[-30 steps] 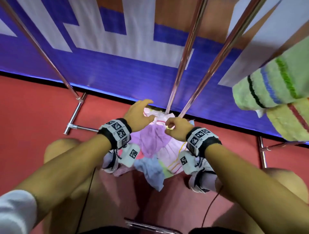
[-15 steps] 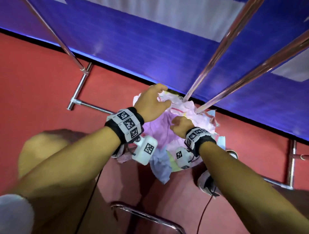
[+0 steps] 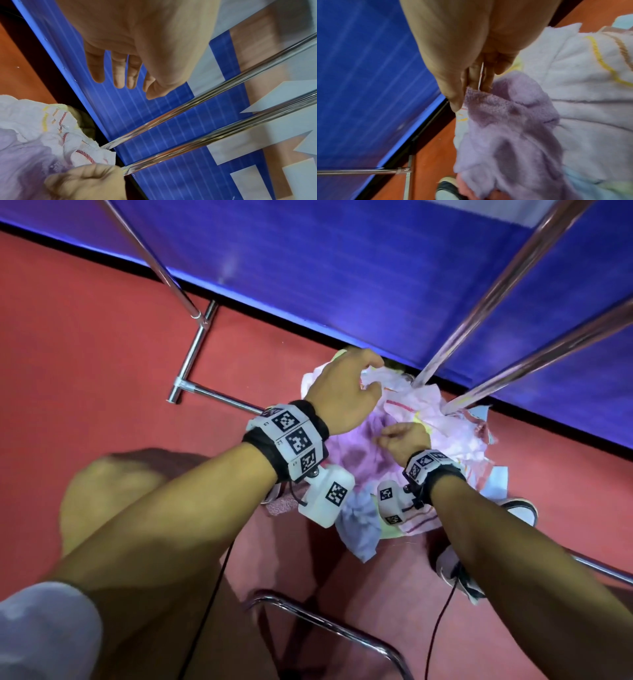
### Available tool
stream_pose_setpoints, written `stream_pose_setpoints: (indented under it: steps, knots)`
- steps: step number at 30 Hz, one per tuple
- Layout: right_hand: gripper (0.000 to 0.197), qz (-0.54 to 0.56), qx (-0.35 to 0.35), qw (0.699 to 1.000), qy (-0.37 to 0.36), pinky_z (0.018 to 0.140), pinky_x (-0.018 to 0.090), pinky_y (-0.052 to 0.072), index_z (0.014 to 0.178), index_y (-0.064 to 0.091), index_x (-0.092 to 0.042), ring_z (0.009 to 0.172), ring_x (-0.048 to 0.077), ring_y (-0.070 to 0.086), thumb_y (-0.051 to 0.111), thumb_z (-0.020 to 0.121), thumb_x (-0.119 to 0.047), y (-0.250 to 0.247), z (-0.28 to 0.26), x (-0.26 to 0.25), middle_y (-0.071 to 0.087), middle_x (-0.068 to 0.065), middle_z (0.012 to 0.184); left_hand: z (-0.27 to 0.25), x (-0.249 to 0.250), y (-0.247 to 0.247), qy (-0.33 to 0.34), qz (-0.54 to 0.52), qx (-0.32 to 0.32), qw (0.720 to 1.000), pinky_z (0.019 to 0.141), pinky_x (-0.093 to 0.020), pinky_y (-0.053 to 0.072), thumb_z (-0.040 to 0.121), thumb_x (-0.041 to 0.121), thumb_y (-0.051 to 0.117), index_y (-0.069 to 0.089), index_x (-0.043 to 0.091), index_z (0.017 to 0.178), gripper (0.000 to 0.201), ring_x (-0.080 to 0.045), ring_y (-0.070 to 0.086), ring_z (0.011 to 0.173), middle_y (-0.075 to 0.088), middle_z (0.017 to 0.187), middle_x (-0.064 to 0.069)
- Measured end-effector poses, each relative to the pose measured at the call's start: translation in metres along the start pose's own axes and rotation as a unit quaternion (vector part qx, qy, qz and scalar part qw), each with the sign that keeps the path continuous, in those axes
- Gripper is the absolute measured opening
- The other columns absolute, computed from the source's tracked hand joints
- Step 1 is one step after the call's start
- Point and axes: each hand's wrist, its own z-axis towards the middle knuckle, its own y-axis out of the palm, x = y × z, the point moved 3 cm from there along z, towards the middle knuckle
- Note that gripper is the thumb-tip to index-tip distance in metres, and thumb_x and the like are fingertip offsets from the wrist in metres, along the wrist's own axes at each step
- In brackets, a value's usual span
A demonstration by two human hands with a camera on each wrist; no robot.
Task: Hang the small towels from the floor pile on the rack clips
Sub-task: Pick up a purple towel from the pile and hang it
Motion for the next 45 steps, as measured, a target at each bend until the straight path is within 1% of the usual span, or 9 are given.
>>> stream_pose_setpoints:
  steps: [3,9,13,17,24,30,34,39,45]
  knots:
    - [0.027,0.061,0.026,0.995,-0.069,0.083,0.041,0.058,0.055,0.062,-0.019,0.069,0.024,0.063,0.082,0.064,-0.002,-0.012,-0.017,-0.020,0.065,0.003,0.062,-0.001,0.003,0.003,-0.010,0.002,-0.017,1.000,0.098,-0.039,0.046,0.072,0.035,0.057,0.059,0.028,0.118,0.047,-0.022,0.057,0.111,0.059,0.122,-0.001]
    - [0.033,0.067,-0.097,0.974,-0.195,0.061,0.026,0.046,0.093,0.063,-0.017,0.057,0.015,0.049,0.071,0.079,0.012,-0.067,-0.099,-0.078,0.057,0.008,0.064,-0.023,0.027,0.013,0.037,0.028,-0.170,0.984,0.094,-0.031,0.047,0.071,0.011,0.071,0.051,0.015,0.133,0.065,-0.020,0.055,0.114,0.058,0.128,-0.004]
    - [0.026,0.071,-0.061,0.965,-0.244,0.061,0.008,0.044,0.097,0.069,-0.001,0.056,-0.007,0.055,0.064,0.081,0.018,-0.114,-0.162,-0.105,0.065,-0.016,0.065,-0.043,0.032,0.029,0.059,0.087,-0.242,0.964,0.062,-0.027,0.043,0.066,0.029,0.068,0.063,0.012,0.083,0.025,-0.012,0.050,0.065,0.058,0.076,0.001]
    - [0.028,0.088,0.057,0.951,-0.291,0.066,0.012,0.046,0.080,0.068,-0.014,0.065,-0.004,0.057,0.063,0.083,0.013,-0.155,-0.208,-0.109,0.066,-0.009,0.072,-0.048,0.045,0.029,0.097,0.078,-0.226,0.966,0.048,-0.024,0.027,0.075,0.030,0.080,0.045,0.016,0.053,0.044,-0.010,0.032,0.047,0.036,0.051,0.003]
    - [0.014,-0.064,0.222,0.930,-0.286,0.069,0.027,0.045,0.087,0.069,-0.020,0.067,0.014,0.052,0.068,0.081,-0.007,-0.166,-0.210,-0.076,0.062,0.004,0.073,-0.054,0.054,0.026,0.036,-0.134,-0.222,0.965,0.051,-0.017,0.039,0.087,0.013,0.069,0.067,-0.001,0.079,0.016,-0.001,0.048,0.053,0.057,0.060,0.007]
    - [0.045,-0.112,0.153,0.915,-0.356,0.067,0.024,0.042,0.106,0.062,-0.016,0.069,0.016,0.054,0.053,0.062,-0.016,-0.141,-0.208,-0.102,0.057,0.000,0.088,-0.048,0.071,0.033,-0.076,-0.478,-0.180,0.856,0.087,-0.039,0.048,0.102,0.014,0.042,0.058,-0.001,0.112,0.024,-0.028,0.062,0.092,0.063,0.102,-0.021]
    - [0.069,-0.112,0.048,0.902,-0.414,0.067,0.021,0.044,0.125,0.050,-0.013,0.078,0.004,0.050,0.054,0.056,-0.009,-0.126,-0.209,-0.105,0.052,0.002,0.104,-0.041,0.076,0.022,-0.122,-0.527,-0.162,0.826,0.078,-0.038,0.055,0.102,0.019,0.038,0.047,0.006,0.123,0.026,-0.031,0.062,0.091,0.056,0.114,-0.027]
    - [0.106,-0.269,0.056,0.843,-0.463,0.071,0.025,0.043,0.149,0.023,-0.033,0.112,0.029,0.053,0.080,0.062,-0.015,-0.112,-0.205,-0.100,0.023,0.015,0.150,-0.034,0.062,0.011,-0.189,-0.590,-0.142,0.772,0.089,-0.041,0.056,0.105,0.033,0.033,0.044,-0.009,0.138,0.055,-0.036,0.058,0.118,0.051,0.136,-0.030]
    - [0.084,-0.157,0.125,0.853,-0.481,0.079,0.036,0.051,0.147,0.037,-0.018,0.107,0.017,0.054,0.061,0.071,0.008,-0.117,-0.196,-0.103,0.048,0.008,0.133,-0.034,0.061,0.011,-0.205,-0.584,-0.177,0.765,0.105,-0.040,0.045,0.100,0.032,0.041,0.052,-0.010,0.130,0.052,-0.031,0.052,0.127,0.051,0.137,-0.024]
